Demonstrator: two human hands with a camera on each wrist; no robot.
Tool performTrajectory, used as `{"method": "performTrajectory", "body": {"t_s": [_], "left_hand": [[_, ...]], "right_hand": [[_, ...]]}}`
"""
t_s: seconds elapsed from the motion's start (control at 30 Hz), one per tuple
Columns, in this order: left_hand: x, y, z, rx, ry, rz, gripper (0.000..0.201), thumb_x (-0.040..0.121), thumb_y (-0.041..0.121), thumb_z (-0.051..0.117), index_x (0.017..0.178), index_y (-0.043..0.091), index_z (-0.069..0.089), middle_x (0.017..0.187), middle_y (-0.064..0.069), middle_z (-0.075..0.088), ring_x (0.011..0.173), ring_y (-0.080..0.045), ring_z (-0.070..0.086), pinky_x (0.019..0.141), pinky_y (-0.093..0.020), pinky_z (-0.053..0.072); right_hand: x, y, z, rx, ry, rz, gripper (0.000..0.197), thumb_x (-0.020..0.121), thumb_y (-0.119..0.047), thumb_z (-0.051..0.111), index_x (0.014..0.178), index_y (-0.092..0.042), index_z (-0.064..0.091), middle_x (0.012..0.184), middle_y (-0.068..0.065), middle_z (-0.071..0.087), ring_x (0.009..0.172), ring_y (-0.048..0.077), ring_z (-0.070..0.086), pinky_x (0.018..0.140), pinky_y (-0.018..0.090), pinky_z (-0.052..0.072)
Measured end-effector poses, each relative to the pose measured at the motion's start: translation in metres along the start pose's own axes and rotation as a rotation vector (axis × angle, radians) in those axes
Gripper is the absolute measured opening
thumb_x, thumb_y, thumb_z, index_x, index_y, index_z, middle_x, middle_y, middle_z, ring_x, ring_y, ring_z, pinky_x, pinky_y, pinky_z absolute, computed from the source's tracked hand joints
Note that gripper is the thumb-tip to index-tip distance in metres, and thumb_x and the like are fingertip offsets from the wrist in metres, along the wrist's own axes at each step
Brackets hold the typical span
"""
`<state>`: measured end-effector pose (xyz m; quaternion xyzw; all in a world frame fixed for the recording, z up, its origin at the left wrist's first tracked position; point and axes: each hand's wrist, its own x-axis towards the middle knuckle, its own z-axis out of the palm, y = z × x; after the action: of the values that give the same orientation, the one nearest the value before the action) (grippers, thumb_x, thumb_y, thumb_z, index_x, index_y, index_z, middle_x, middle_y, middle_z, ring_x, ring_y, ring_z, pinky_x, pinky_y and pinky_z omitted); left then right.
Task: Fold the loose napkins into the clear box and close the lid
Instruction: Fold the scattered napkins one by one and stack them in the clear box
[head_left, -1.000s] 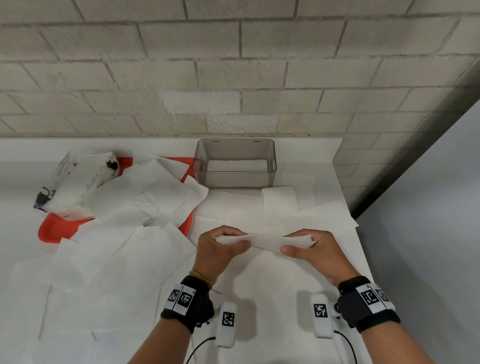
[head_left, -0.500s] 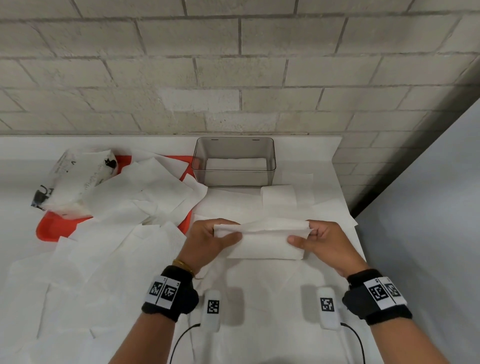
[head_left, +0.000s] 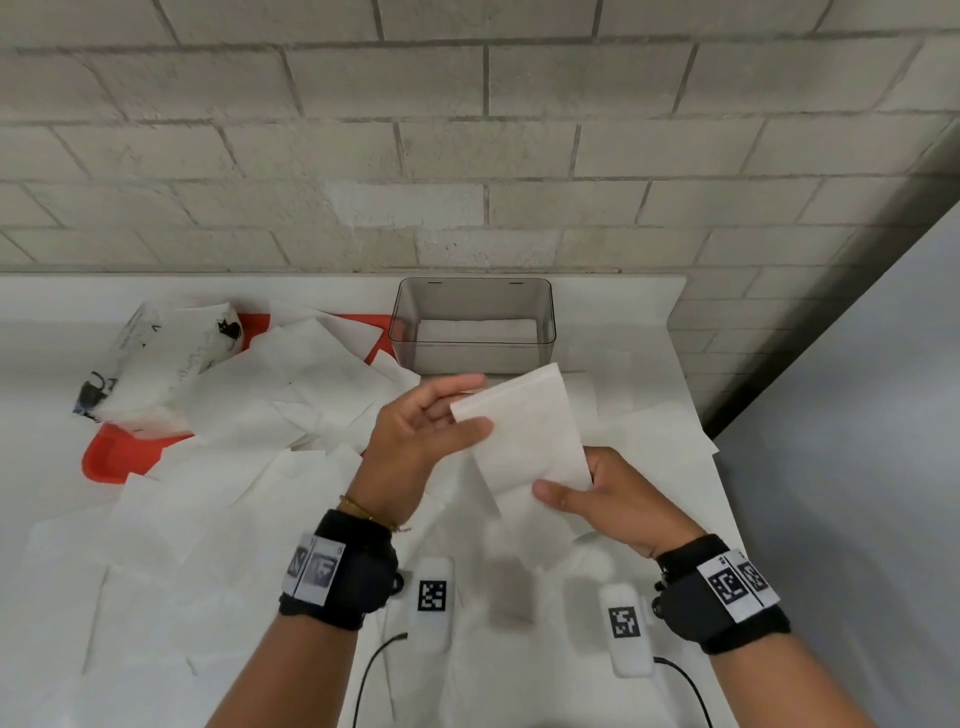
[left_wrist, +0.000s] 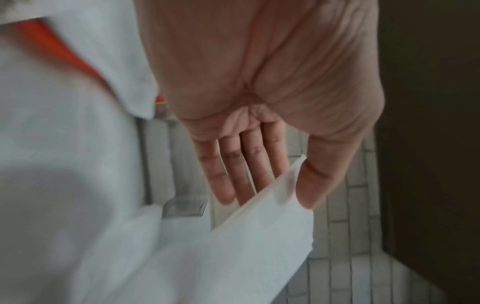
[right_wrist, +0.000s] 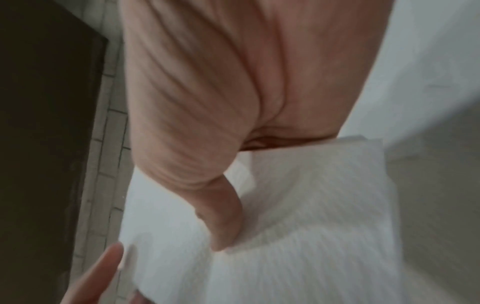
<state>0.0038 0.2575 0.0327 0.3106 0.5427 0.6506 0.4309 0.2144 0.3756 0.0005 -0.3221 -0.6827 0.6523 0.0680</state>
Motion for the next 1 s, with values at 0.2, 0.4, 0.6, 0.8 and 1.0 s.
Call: {"method": "performTrajectory", "body": {"t_s": [0.2, 0.4, 0.6, 0.8, 1.0], "left_hand": [[-0.018, -0.04, 0.036, 0.012, 0.058, -0.138, 0.034, 0.084, -0.005, 0.075, 0.117, 0.005, 0.072, 0.112, -0.015, 0.077, 0.107, -0.037, 0.073, 0.093, -0.054, 0.059], [-0.015, -0.021, 0.065, 0.132, 0.129, -0.017, 0.029, 0.089, -0.007, 0.061, 0.086, 0.016, 0.077, 0.084, 0.0, 0.078, 0.084, -0.017, 0.075, 0.076, -0.036, 0.061], [-0.016, -0.025, 0.07, 0.207, 0.075, 0.144, 0.027, 0.081, -0.001, 0.056, 0.095, 0.012, 0.075, 0.089, 0.001, 0.076, 0.089, -0.023, 0.072, 0.077, -0.035, 0.06], [-0.019, -0.071, 0.059, 0.271, 0.173, -0.083, 0.031, 0.082, -0.001, 0.059, 0.1, 0.015, 0.079, 0.095, -0.004, 0.08, 0.094, -0.021, 0.075, 0.081, -0.041, 0.062], [-0.005, -0.047, 0.059, 0.123, 0.18, -0.069, 0.014, 0.08, 0.003, 0.063, 0.088, 0.007, 0.074, 0.088, -0.012, 0.076, 0.082, -0.022, 0.071, 0.076, -0.043, 0.061]], "right_hand": [[0.001, 0.006, 0.013, 0.042, 0.0, -0.022, 0.028, 0.099, -0.022, 0.069, 0.127, -0.024, 0.071, 0.118, -0.006, 0.077, 0.111, 0.015, 0.073, 0.099, 0.04, 0.057], [0.005, 0.006, 0.025, -0.034, 0.183, -0.068, 0.02, 0.097, -0.024, 0.073, 0.113, -0.034, 0.072, 0.102, -0.015, 0.079, 0.094, 0.002, 0.074, 0.082, 0.025, 0.057], [0.012, 0.012, 0.026, -0.05, 0.297, -0.149, 0.028, 0.094, -0.026, 0.075, 0.109, -0.048, 0.066, 0.103, -0.021, 0.076, 0.098, -0.004, 0.071, 0.085, 0.019, 0.058], [0.018, 0.046, 0.03, -0.152, 0.233, 0.035, 0.026, 0.088, -0.039, 0.077, 0.113, -0.032, 0.073, 0.1, -0.01, 0.08, 0.092, 0.008, 0.076, 0.088, 0.045, 0.063], [0.023, 0.029, 0.022, -0.129, 0.252, -0.052, 0.031, 0.089, -0.043, 0.078, 0.117, -0.033, 0.071, 0.103, -0.012, 0.078, 0.093, 0.003, 0.074, 0.086, 0.034, 0.062]]}}
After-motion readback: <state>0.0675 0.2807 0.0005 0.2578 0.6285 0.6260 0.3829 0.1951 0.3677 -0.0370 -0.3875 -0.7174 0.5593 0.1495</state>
